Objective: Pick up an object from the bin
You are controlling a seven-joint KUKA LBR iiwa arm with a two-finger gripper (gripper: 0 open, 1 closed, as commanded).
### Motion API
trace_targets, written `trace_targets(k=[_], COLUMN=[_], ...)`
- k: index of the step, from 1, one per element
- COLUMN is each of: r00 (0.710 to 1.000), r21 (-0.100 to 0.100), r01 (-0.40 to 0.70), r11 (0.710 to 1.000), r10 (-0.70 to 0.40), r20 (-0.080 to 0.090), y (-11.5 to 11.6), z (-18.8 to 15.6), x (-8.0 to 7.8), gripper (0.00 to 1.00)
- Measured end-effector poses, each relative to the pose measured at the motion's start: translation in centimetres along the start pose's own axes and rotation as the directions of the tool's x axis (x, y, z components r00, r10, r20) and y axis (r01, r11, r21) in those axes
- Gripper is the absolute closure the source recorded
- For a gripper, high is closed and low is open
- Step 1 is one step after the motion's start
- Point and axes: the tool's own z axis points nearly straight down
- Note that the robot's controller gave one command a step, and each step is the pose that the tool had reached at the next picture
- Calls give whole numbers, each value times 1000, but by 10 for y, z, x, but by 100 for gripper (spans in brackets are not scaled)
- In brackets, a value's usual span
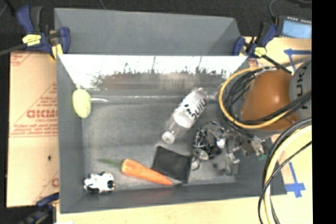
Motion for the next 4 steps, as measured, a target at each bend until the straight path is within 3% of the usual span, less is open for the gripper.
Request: trace_targets(k=[1, 2, 3, 4], r00=[999, 979, 953, 788], r21=[7, 9, 15, 24], r01=[50, 204, 304, 615], r11=[999, 979, 953, 788], r10=[-50, -204, -304, -616], r20=[5, 7, 10, 12], y=[8, 19, 34, 48], z=[6, 7, 9, 8], x=[-8, -9, -33, -36], gripper=[0, 0, 0, 100])
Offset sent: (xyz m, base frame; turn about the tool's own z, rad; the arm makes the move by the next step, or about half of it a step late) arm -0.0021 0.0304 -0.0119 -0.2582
